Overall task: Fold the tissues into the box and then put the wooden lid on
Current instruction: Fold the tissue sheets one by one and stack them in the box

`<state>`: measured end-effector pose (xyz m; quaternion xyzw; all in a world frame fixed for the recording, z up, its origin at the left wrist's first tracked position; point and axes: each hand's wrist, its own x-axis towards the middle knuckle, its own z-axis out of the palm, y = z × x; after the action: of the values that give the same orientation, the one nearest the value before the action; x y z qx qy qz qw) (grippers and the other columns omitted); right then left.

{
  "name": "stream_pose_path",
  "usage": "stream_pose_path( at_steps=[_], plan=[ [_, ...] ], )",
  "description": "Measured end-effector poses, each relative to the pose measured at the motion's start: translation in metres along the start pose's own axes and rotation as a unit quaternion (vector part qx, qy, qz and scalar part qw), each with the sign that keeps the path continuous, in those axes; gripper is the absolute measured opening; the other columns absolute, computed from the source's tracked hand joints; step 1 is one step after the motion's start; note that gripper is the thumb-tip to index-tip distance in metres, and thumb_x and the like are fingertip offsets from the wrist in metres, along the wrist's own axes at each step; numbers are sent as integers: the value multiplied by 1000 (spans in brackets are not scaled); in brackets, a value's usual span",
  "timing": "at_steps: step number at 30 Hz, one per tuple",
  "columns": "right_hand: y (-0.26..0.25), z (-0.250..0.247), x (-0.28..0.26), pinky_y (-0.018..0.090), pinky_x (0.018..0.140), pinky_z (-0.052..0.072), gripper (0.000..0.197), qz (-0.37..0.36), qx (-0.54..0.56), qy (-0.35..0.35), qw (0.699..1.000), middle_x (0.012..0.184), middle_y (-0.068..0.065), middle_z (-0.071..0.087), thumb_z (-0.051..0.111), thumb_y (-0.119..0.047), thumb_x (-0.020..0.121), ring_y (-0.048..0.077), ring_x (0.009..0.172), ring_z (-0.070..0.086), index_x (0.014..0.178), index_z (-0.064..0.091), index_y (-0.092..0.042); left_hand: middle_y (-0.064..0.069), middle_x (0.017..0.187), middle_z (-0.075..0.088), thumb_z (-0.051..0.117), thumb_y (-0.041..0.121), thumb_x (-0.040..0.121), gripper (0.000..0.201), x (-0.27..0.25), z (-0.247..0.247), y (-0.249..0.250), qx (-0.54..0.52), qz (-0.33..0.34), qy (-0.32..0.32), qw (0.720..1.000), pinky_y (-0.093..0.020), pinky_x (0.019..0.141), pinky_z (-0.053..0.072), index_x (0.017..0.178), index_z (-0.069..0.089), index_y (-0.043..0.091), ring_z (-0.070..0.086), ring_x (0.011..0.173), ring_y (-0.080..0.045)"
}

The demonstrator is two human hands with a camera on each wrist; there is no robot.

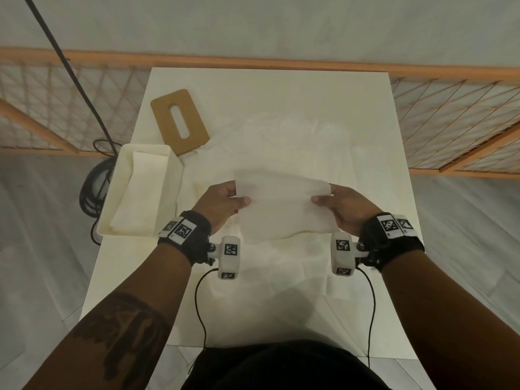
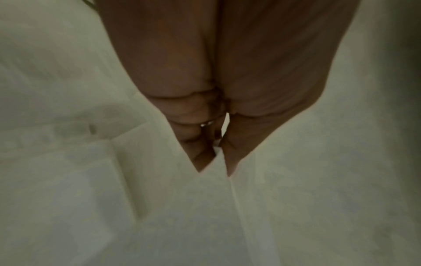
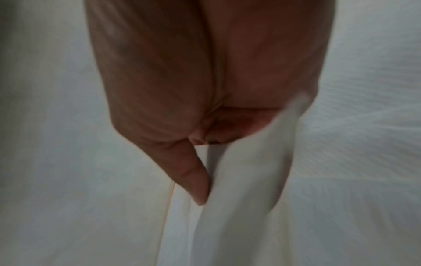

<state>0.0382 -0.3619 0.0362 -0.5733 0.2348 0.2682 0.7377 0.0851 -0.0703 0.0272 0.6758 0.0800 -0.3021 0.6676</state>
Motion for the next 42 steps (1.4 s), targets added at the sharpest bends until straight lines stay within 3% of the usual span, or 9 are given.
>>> stream_pose_path(
  at_steps=[6, 9, 15, 20, 24, 27, 32, 36, 42],
  plan=[
    [0, -6, -4, 46, 89, 58, 34, -10, -33, 25, 999, 126, 15, 70, 57, -4, 98, 32, 110, 70, 130, 66, -8, -8, 111, 76, 82, 15, 81, 20, -6, -12, 3, 124, 34, 3, 992, -46, 102, 53, 101, 82, 18, 69, 112, -31],
    [6, -10, -3, 49, 92, 58, 33, -2, -23, 32, 999, 124, 17, 71, 56, -2, 98, 35, 111, 70, 128, 67, -4, -11, 96, 77, 68, -1, 88, 29, -6, -16, 4, 237, 47, -3, 970, -40, 97, 56, 93, 82, 25, 71, 94, -25],
    [8, -5, -7, 41, 82, 55, 36, 21, -27, 30, 999, 107, 13, 69, 39, 7, 95, 29, 85, 65, 94, 72, -8, -15, 111, 75, 43, -12, 94, 42, -18, -6, 13, 134, -21, -40, 990, -34, 82, 59, 93, 80, 8, 71, 101, -30],
    [6, -4, -14, 45, 86, 53, 41, 59, 53, 16, 997, 111, 17, 70, 46, -27, 98, 32, 89, 67, 119, 72, -5, -23, 122, 68, 39, -9, 89, 43, -21, -7, 6, 52, -51, -27, 997, -41, 83, 59, 93, 80, 6, 64, 100, -40],
    [25, 4, -19, 45, 90, 59, 16, 14, -115, 39, 993, 104, 12, 75, 72, -10, 92, 29, 92, 69, 107, 77, -10, -4, 104, 76, 72, 14, 90, 13, -29, -6, -19, 150, -3, 18, 989, -52, 90, 59, 89, 78, 25, 70, 100, -34],
    [47, 4, -20, 24, 68, 51, 15, -30, -292, 80, 953, 69, -8, 66, 75, -4, 88, 19, 72, 61, 88, 80, -19, 1, 92, 73, 81, 13, 80, 22, -37, -2, -48, 254, -4, 35, 967, -47, 83, 59, 86, 71, 32, 68, 83, -24],
    [71, 14, -14, 17, 64, 46, 22, -62, -392, 152, 905, 90, -7, 68, 73, -10, 87, 13, 77, 64, 79, 75, -31, -2, 95, 67, 75, 12, 84, 31, -44, 9, -69, 317, -2, 97, 943, -16, 60, 48, 101, 61, 33, 65, 76, -17],
    [67, 23, -6, 9, 55, 45, 18, -98, -415, 176, 887, 89, -9, 68, 68, -7, 89, 11, 73, 64, 82, 74, -23, -4, 102, 66, 69, 11, 88, 37, -39, 12, -69, 339, 8, 113, 934, -16, 66, 50, 116, 58, 32, 66, 84, -19],
    [64, 27, -1, 27, 75, 47, 16, -86, -503, 154, 846, 104, -4, 55, 69, -8, 91, 15, 86, 56, 95, 66, -24, -5, 139, 42, 64, 34, 85, 57, -26, 36, -53, 593, 130, 72, 791, -40, 107, 38, 139, 47, 23, 42, 125, -28]
  ],
)
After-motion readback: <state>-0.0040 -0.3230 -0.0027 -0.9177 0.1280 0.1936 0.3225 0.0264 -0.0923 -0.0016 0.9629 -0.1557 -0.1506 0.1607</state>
